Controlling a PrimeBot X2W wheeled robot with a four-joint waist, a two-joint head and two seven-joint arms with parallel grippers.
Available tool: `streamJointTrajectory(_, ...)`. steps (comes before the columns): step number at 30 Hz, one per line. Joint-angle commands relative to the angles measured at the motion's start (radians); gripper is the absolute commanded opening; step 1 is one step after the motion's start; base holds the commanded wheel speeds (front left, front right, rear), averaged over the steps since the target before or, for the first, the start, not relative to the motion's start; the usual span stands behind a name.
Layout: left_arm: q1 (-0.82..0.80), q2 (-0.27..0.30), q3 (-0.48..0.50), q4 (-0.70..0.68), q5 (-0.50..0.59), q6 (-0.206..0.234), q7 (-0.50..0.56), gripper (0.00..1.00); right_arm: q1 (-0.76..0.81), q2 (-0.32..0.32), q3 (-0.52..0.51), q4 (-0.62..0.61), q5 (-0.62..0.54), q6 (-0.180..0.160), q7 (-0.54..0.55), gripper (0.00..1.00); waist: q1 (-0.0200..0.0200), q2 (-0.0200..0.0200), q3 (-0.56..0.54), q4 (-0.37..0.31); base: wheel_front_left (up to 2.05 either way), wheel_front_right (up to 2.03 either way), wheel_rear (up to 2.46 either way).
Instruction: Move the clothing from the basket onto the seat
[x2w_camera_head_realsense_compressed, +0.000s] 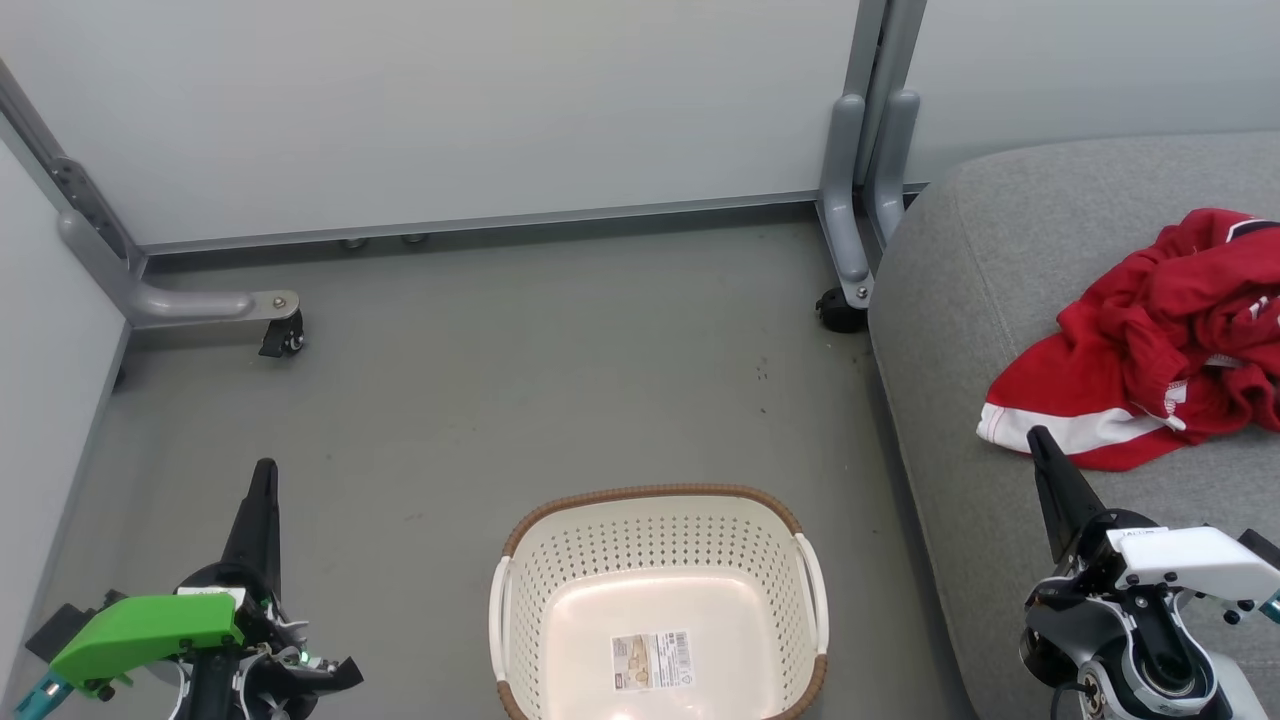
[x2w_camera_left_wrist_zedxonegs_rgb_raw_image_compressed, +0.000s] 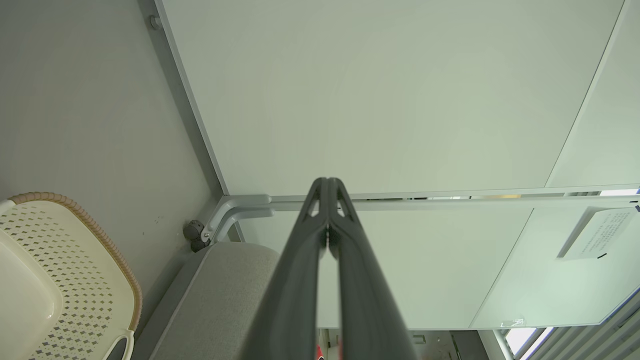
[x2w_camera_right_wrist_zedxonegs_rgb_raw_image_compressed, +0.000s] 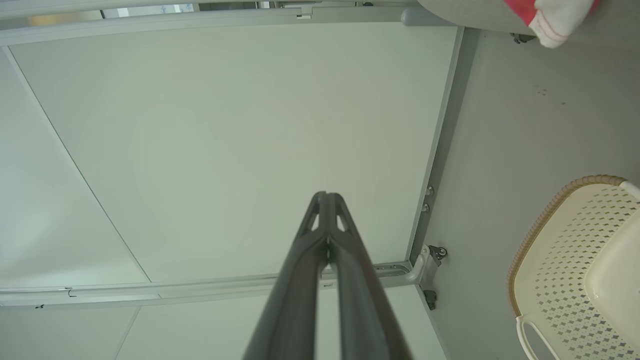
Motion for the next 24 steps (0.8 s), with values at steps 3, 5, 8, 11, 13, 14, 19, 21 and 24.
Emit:
streamJointTrajectory(3,-0.01,0.001,0.002,0.0,-0.003,-0.004,0.004,0.0,-0.006,0.002,-0.004,0.002,-0.003,0.0,0.004,0.0,0.0,0.0,0.0,0.0,0.0,0.0,0.0)
streamJointTrajectory(5,-0.01,0.001,0.002,0.001,-0.003,-0.004,0.004,0.0,-0.006,0.003,-0.004,0.002,-0.003,0.0,0.005,0.0,0.0,0.0,0.0,0.0,0.0,0.0,0.0)
streamJointTrajectory(8,-0.01,0.001,0.002,0.001,-0.003,-0.004,0.004,0.0,-0.006,0.004,-0.005,0.002,-0.005,0.0,0.005,0.0,0.0,0.0,0.0,0.0,0.0,0.0,0.0)
streamJointTrajectory(11,-0.01,0.001,0.002,0.0,-0.003,-0.004,0.004,0.0,-0.006,0.004,-0.006,0.002,-0.006,0.0,0.005,0.0,0.0,0.0,0.0,0.0,0.0,0.0,0.0)
streamJointTrajectory(13,-0.01,0.001,0.002,0.001,-0.003,-0.004,0.004,0.0,-0.006,0.005,-0.007,0.002,-0.007,0.0,0.006,0.0,0.0,0.0,0.0,0.0,0.0,0.0,0.0)
streamJointTrajectory(14,-0.01,0.001,0.002,0.001,-0.003,-0.004,0.004,0.0,-0.006,0.005,-0.007,0.002,-0.007,0.0,0.006,0.0,0.0,0.0,0.0,0.0,0.0,0.0,0.0)
streamJointTrajectory(19,-0.01,0.001,0.002,0.0,-0.003,-0.004,0.004,0.0,-0.007,0.006,-0.009,0.002,-0.008,0.0,0.007,0.0,0.0,0.0,0.0,0.0,0.0,0.0,0.0)
streamJointTrajectory(21,-0.01,0.001,0.002,0.001,-0.003,-0.004,0.004,0.0,-0.007,0.007,-0.01,0.002,-0.009,0.0,0.008,0.0,0.0,0.0,0.0,0.0,0.0,0.0,0.0)
streamJointTrajectory(24,-0.01,0.001,0.002,0.0,-0.003,-0.004,0.004,0.0,-0.007,0.007,-0.01,0.003,-0.009,0.0,0.009,0.0,0.0,0.0,0.0,0.0,0.0,0.0,0.0)
